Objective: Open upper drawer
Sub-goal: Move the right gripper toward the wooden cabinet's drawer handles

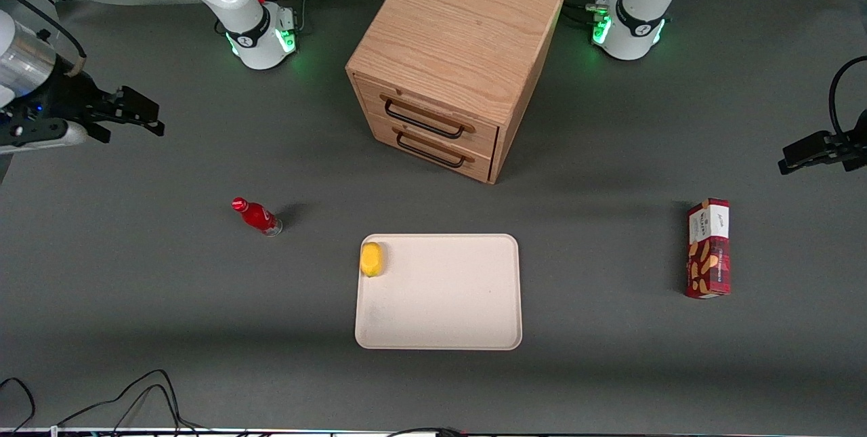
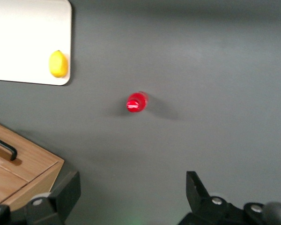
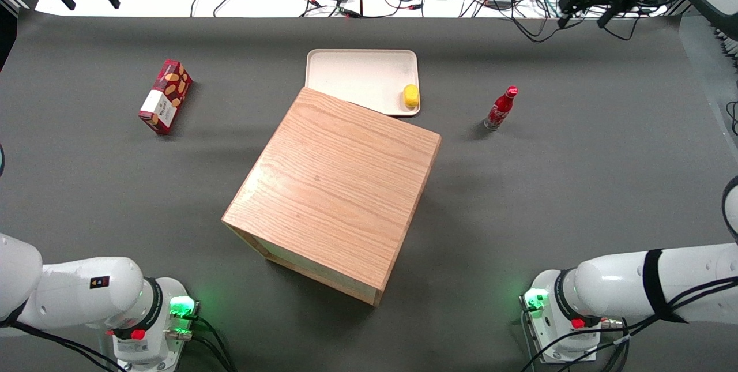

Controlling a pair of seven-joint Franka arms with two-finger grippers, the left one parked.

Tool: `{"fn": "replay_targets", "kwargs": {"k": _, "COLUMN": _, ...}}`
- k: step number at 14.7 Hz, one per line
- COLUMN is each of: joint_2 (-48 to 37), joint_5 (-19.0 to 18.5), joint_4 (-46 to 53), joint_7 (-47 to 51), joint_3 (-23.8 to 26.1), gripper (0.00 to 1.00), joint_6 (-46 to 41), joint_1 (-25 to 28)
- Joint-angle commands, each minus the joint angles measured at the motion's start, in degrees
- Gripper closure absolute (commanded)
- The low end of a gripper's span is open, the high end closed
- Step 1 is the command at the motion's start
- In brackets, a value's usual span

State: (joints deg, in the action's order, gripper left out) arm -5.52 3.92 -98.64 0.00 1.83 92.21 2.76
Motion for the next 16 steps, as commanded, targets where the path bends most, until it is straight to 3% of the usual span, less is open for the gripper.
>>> {"fn": "replay_targets", "kwargs": {"k": 1, "joint_2": 2.9, "joint_5": 2.7, "joint_4": 3.7, "joint_7": -1.8, "joint_3": 1.4, "gripper": 0.0, "joint_6": -1.6, "joint_1": 1.3}}
{"fn": "replay_targets", "kwargs": {"k": 11, "joint_2": 10.5, "joint_5": 3.6, "joint_4": 9.1, "joint_7": -9.6, "joint_3": 10.8, "gripper": 0.0, "joint_6": -0.8, "joint_1": 3.7}}
{"fn": "replay_targets", "kwargs": {"k": 16, "joint_2": 11.8, "joint_5": 4.2, "joint_4": 10.0, "joint_7": -9.8, "joint_3": 12.1, "gripper": 0.0, "joint_6": -1.0, "joint_1": 3.7}}
